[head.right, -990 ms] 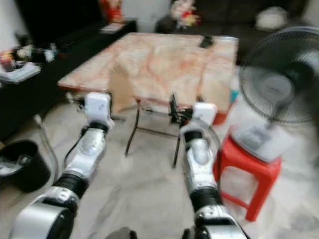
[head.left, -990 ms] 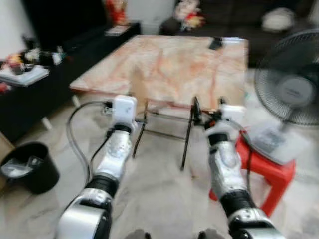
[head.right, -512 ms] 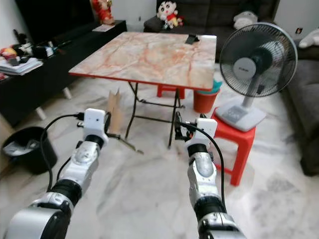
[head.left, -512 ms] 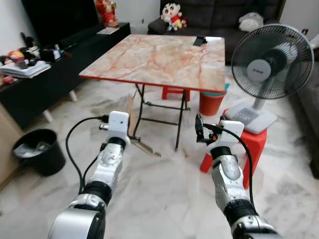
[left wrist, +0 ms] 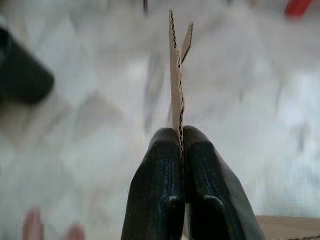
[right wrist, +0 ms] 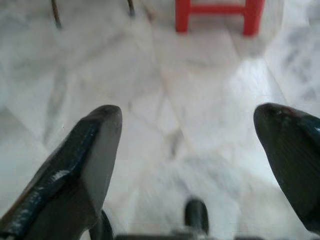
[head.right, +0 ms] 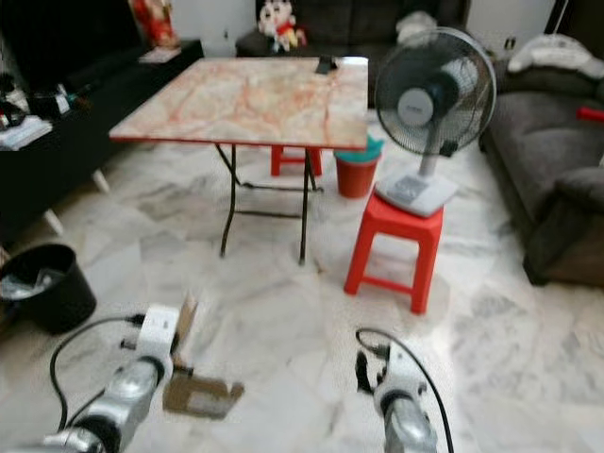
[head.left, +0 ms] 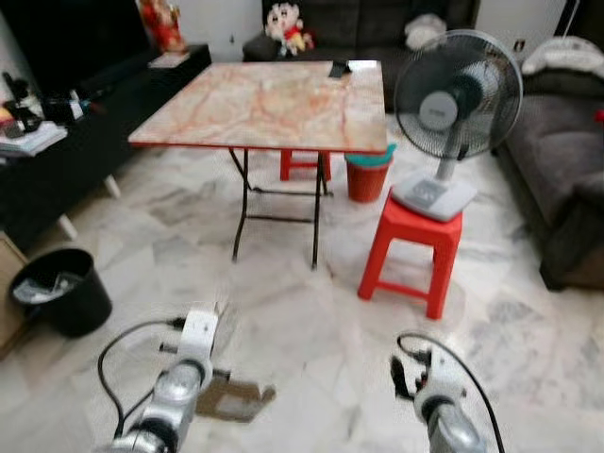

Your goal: Picking trash to rubbish bin

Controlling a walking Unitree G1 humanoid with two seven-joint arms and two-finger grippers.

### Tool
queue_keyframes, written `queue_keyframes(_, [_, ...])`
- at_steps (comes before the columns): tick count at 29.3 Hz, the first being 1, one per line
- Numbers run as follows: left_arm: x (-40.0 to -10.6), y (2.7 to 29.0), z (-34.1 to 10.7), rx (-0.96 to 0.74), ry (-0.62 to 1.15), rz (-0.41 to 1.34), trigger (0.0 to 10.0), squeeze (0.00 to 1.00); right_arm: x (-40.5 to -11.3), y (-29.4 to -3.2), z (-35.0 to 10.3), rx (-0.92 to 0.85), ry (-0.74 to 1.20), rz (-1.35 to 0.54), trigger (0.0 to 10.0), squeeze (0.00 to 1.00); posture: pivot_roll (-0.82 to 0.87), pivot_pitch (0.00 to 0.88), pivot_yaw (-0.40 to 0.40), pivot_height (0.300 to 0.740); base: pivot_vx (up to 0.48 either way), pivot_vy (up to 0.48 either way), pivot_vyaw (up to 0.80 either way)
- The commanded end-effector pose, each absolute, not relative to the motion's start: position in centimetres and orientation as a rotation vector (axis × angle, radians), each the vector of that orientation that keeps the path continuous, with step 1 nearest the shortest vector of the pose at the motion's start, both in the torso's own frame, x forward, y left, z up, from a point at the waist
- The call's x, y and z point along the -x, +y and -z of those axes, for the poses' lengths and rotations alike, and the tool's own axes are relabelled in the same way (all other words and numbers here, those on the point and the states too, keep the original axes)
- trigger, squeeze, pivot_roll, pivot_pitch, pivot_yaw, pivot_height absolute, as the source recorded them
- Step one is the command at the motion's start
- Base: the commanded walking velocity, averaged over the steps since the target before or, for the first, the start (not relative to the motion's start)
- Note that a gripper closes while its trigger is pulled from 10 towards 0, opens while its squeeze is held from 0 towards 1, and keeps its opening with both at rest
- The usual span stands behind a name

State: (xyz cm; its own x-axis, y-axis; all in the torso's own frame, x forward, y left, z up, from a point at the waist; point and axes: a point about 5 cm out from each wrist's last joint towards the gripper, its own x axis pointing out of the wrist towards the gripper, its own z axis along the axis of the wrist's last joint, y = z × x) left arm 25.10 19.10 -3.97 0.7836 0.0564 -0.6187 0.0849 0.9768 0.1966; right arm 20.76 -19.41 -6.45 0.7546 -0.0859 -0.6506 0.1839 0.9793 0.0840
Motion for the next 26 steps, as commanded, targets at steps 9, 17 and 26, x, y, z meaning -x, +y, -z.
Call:
queue_keyframes(9, [-21.3, 20.4, 6.5, -0.241, 0.843, -0.034, 10.0, 0.0, -17.7, -19.9, 8.2, -0.146, 0.837, 0.192, 10.0, 0.0, -0.15, 0.0, 0.007, 0.74, 0.3, 0.0, 0.53])
queue_keyframes(17, [-21.2, 20.2, 6.6, -0.241, 0.852, -0.029, 10.0, 0.0, -17.8, -19.7, 8.2, -0.121, 0.848, 0.184, 10.0, 0.0, -0.15, 0.0, 0.006, 0.74, 0.301, 0.0, 0.06])
queue_keyframes(26, [-21.3, 20.1, 6.6, -0.253, 0.851, -0.019, 10.0, 0.0, -18.1, -19.4, 8.2, -0.135, 0.849, 0.182, 10.0, 0.0, -0.14, 0.0, 0.013, 0.74, 0.302, 0.0, 0.37])
